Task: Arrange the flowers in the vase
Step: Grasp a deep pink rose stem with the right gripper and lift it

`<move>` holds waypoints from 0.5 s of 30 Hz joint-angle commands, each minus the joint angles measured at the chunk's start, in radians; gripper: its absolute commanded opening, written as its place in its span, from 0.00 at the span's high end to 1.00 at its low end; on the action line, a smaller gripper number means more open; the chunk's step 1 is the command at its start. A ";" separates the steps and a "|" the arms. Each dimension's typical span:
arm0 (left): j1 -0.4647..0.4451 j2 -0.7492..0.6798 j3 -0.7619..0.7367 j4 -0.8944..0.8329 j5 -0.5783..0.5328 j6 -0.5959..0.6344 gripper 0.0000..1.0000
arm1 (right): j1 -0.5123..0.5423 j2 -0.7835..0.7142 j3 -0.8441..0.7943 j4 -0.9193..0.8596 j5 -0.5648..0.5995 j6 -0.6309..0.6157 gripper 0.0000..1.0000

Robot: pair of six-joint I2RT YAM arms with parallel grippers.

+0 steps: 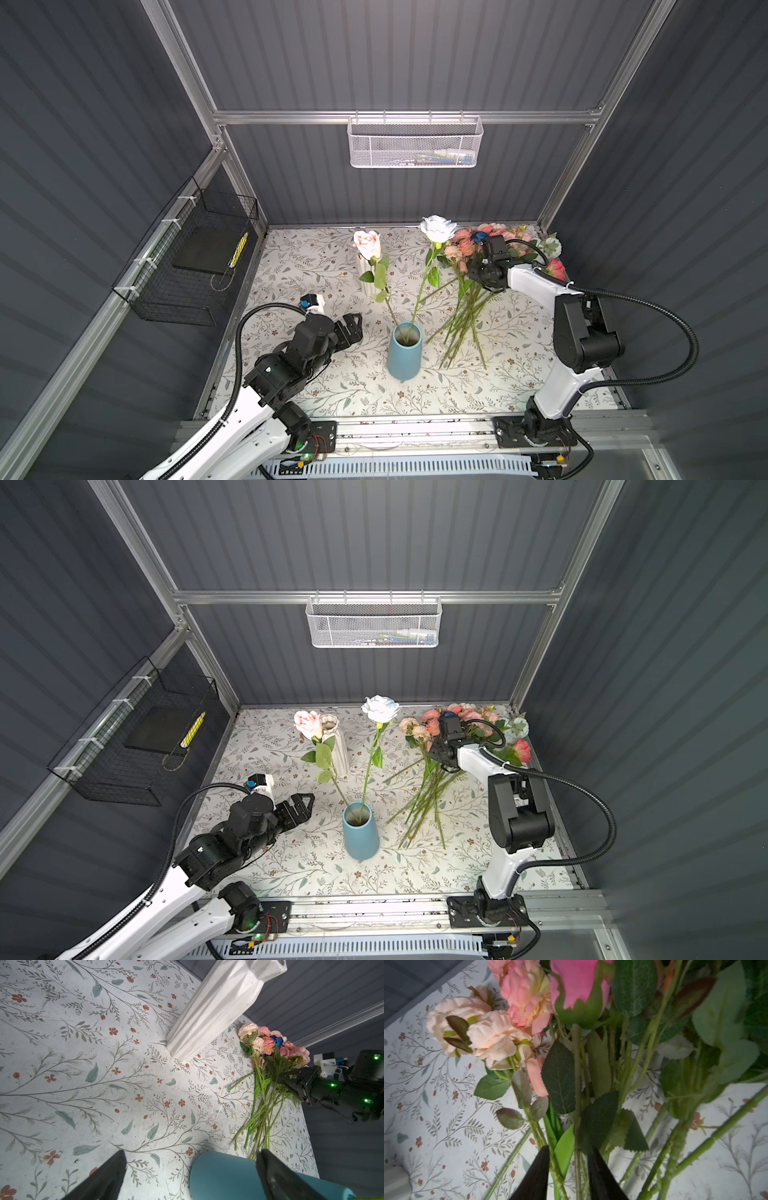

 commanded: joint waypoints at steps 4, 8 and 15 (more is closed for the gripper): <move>-0.005 -0.017 -0.014 -0.028 0.000 0.008 0.00 | -0.014 0.052 0.086 -0.077 0.057 -0.014 0.66; -0.004 -0.019 -0.015 -0.031 -0.003 0.009 0.00 | -0.021 0.089 0.118 -0.084 0.056 -0.013 0.68; -0.004 -0.015 -0.017 -0.028 -0.006 0.009 0.00 | -0.025 0.160 0.190 -0.099 0.035 -0.025 0.72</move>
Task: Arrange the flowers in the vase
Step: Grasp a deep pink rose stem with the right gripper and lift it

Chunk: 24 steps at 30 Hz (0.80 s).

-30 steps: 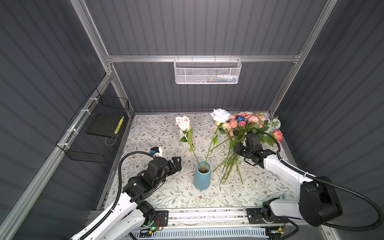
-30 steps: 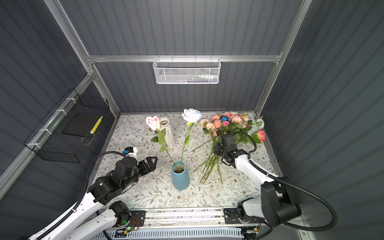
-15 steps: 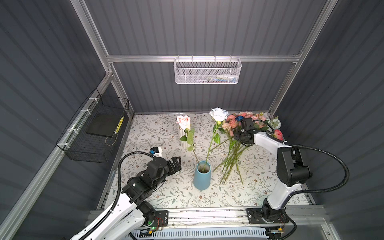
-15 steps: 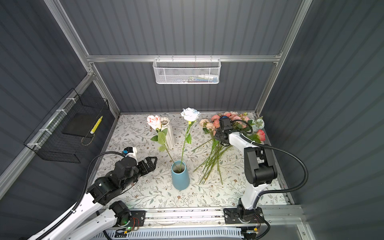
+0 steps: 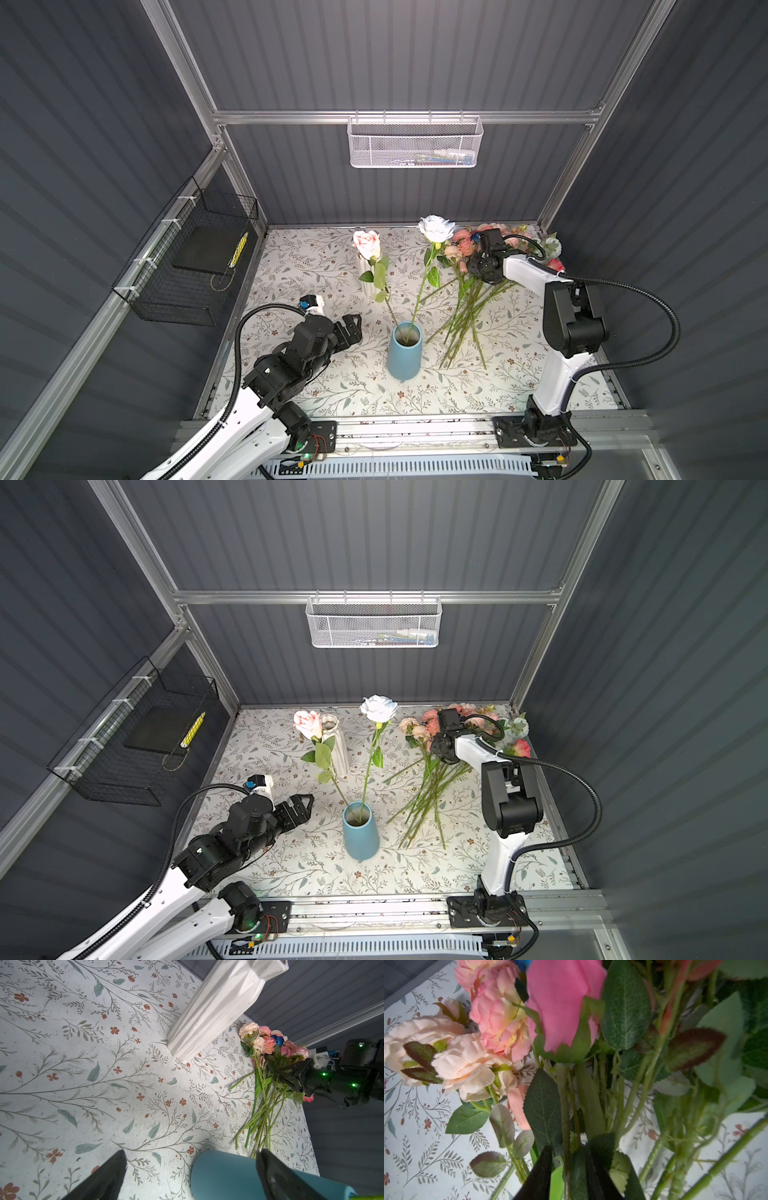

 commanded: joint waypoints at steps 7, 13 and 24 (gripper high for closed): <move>-0.003 -0.009 -0.012 -0.025 -0.013 0.012 0.00 | -0.004 -0.019 0.004 0.017 -0.022 -0.056 0.89; -0.005 -0.012 -0.016 -0.021 -0.019 0.011 0.00 | 0.004 -0.169 -0.131 0.123 -0.031 -0.075 0.97; -0.004 -0.013 -0.016 -0.029 -0.027 0.006 0.00 | 0.086 -0.507 -0.358 0.235 0.047 -0.125 1.00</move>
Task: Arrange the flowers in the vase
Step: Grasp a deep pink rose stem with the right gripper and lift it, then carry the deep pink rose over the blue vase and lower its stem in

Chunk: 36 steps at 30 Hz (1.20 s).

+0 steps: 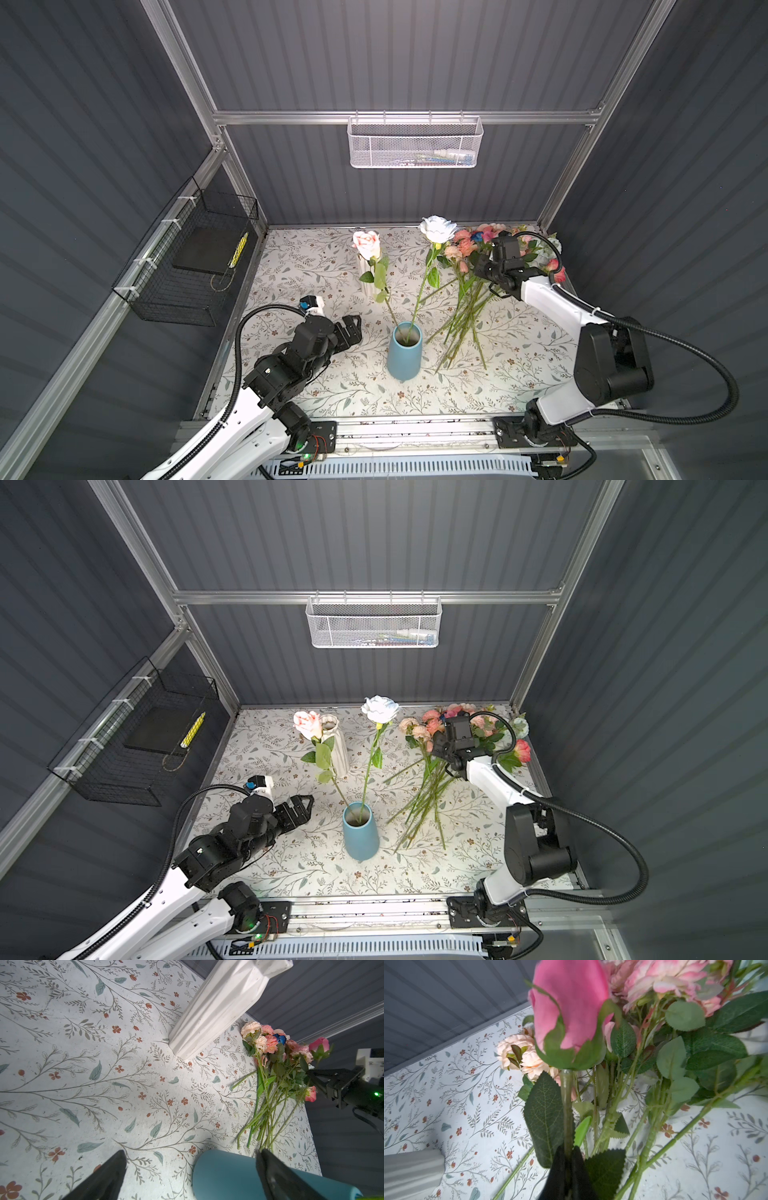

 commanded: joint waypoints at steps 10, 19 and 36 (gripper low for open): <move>-0.005 -0.030 -0.005 -0.046 -0.040 0.002 0.00 | 0.191 -0.488 -0.153 -0.092 0.134 -0.080 1.00; -0.003 -0.025 0.015 -0.063 -0.058 0.002 0.00 | 0.319 -0.829 -0.137 -0.211 0.059 -0.098 1.00; -0.004 -0.004 0.043 -0.066 -0.065 -0.004 0.00 | 0.404 -0.652 0.391 -0.116 -0.281 -0.147 1.00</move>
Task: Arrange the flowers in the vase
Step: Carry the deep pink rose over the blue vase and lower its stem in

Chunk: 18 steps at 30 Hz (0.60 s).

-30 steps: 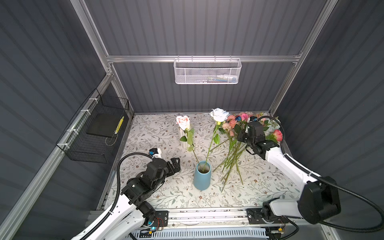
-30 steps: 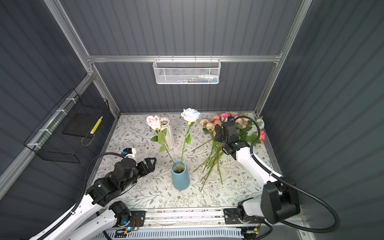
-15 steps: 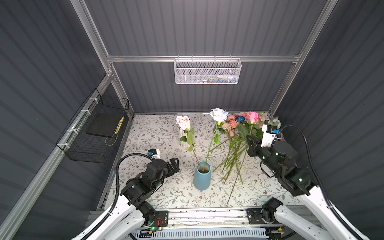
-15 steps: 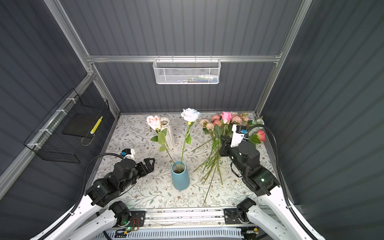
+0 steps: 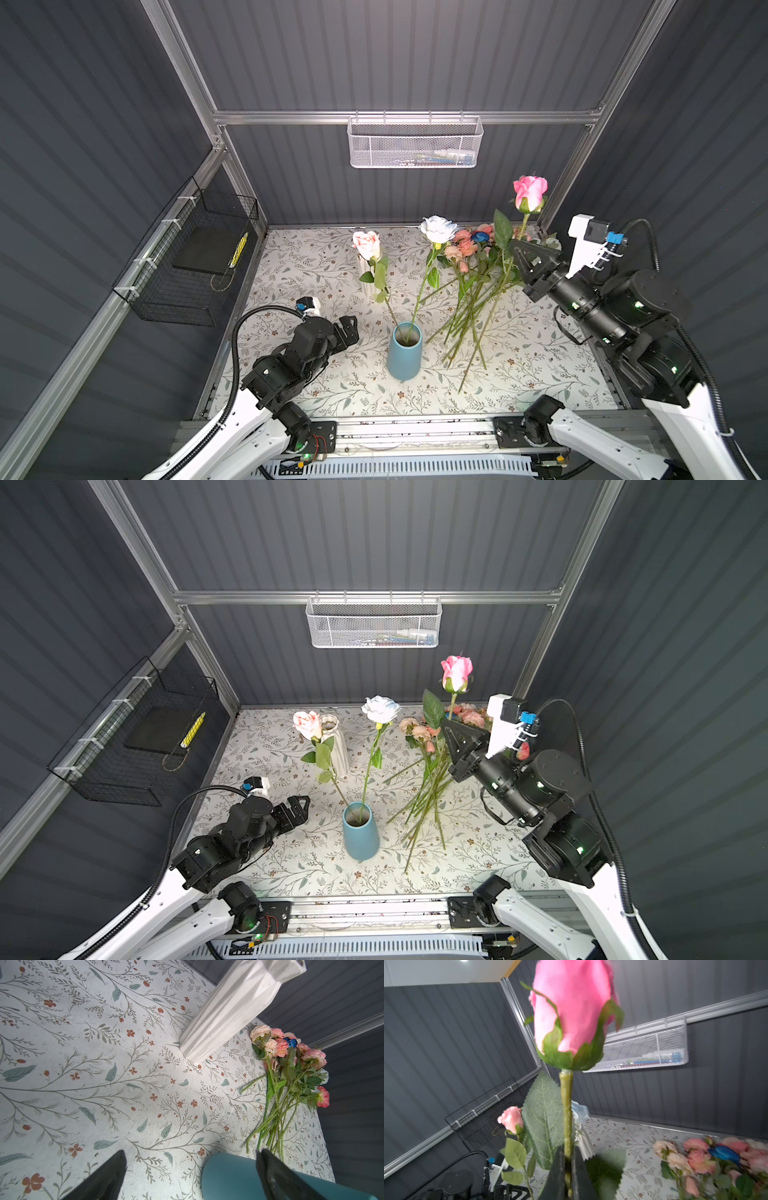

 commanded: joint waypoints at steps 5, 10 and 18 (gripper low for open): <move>-0.004 0.012 0.048 -0.024 -0.021 -0.004 0.00 | 0.180 0.192 0.249 0.106 -0.031 -0.143 1.00; -0.004 0.009 0.054 -0.032 -0.027 -0.002 0.00 | 0.311 0.297 0.350 0.164 0.059 -0.283 1.00; -0.004 -0.003 0.056 -0.039 -0.030 -0.003 0.00 | 0.411 0.476 0.437 0.279 0.136 -0.431 1.00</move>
